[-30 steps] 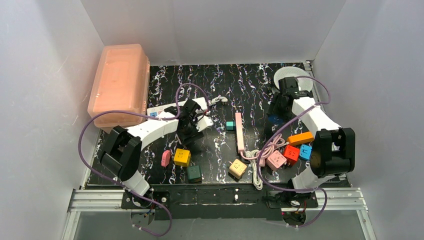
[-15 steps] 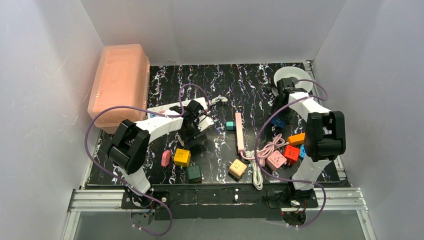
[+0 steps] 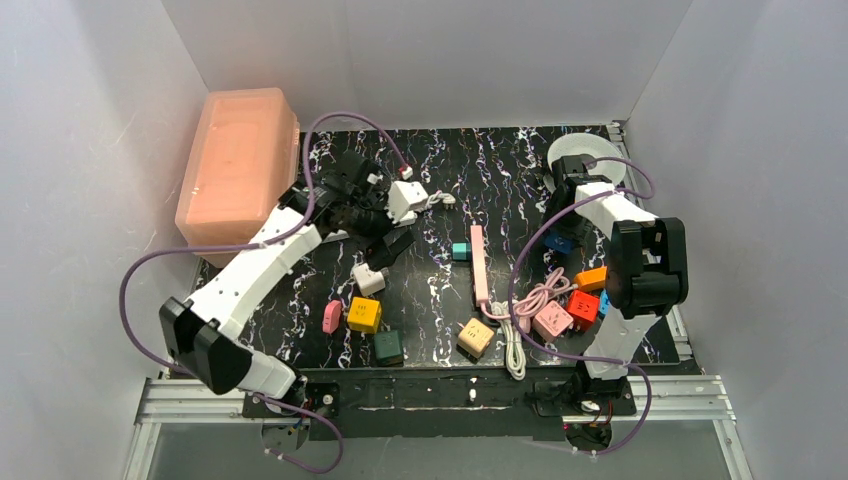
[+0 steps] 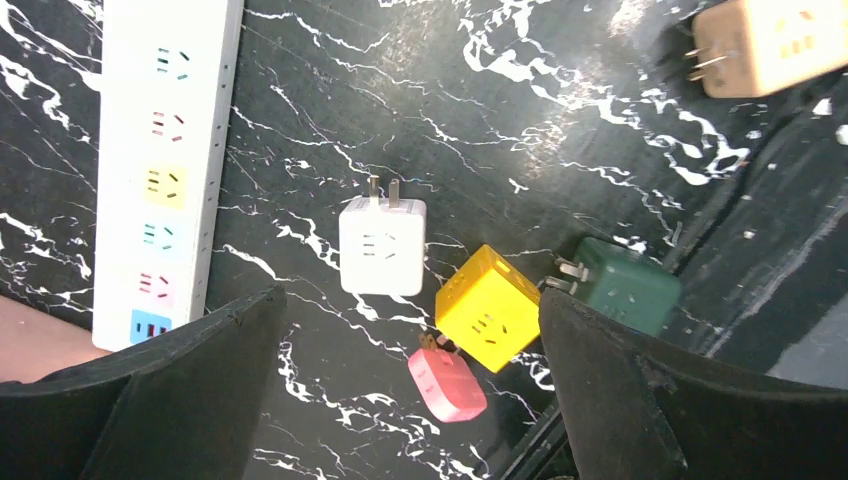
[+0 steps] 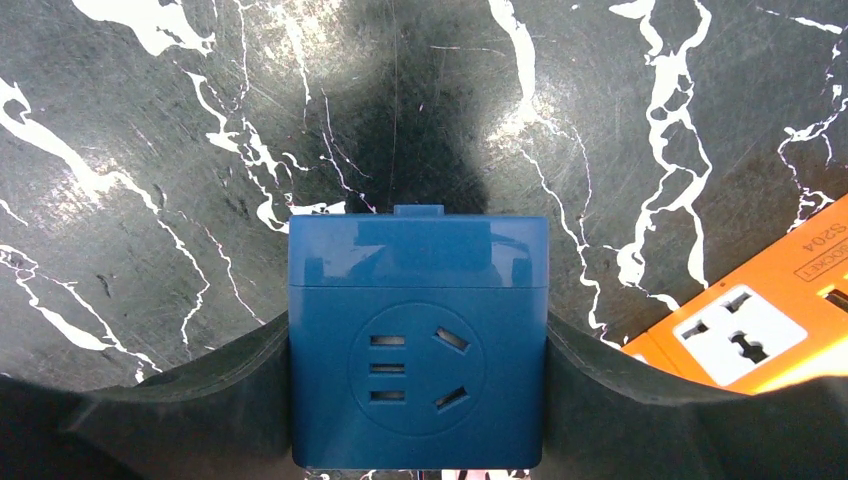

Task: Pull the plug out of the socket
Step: Place the plug at the center of the board.

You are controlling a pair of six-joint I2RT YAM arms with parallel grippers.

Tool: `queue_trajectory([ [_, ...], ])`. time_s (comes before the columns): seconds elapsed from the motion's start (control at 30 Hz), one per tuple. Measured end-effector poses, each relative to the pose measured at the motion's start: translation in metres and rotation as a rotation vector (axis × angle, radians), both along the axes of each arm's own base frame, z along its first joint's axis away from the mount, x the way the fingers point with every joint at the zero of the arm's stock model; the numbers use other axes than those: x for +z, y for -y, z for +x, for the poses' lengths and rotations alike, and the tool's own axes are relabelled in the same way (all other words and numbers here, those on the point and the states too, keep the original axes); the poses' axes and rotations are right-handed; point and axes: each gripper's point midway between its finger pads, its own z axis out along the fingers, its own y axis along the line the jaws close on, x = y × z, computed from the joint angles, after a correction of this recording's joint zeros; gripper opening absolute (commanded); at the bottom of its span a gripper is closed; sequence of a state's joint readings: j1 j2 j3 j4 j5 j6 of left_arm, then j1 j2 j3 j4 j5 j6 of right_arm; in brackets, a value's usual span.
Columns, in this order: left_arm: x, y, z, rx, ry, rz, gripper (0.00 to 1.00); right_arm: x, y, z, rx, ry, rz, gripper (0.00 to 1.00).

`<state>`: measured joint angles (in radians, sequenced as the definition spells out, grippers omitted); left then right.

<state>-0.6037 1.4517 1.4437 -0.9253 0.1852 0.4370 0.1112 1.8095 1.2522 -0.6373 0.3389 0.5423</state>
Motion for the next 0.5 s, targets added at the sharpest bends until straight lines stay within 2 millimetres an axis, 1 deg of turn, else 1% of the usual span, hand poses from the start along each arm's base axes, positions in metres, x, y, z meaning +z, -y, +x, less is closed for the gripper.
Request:
queue_trajectory([
  [0.07,0.020,-0.001,-0.005,-0.005,0.014,-0.038,0.98,-0.001,0.000,-0.001,0.000,-0.002,-0.001,0.70],
  [0.1,0.023,-0.002,-0.008,-0.005,0.010,-0.046,0.98,-0.002,0.000,-0.002,0.000,-0.005,-0.001,0.72],
  [0.13,0.024,-0.004,-0.011,-0.004,0.000,-0.046,0.98,-0.003,0.000,-0.003,0.001,-0.009,-0.001,0.75],
  [0.2,0.020,-0.008,-0.016,0.002,-0.031,-0.030,0.98,-0.005,0.001,-0.006,-0.001,-0.015,-0.002,0.79],
  [0.33,0.009,-0.017,-0.021,0.018,-0.083,0.019,0.98,-0.010,0.003,-0.016,-0.003,-0.036,-0.010,0.83],
  [0.5,0.002,-0.031,-0.030,0.044,-0.109,0.046,0.98,-0.002,0.004,-0.020,-0.006,-0.029,-0.013,0.85],
])
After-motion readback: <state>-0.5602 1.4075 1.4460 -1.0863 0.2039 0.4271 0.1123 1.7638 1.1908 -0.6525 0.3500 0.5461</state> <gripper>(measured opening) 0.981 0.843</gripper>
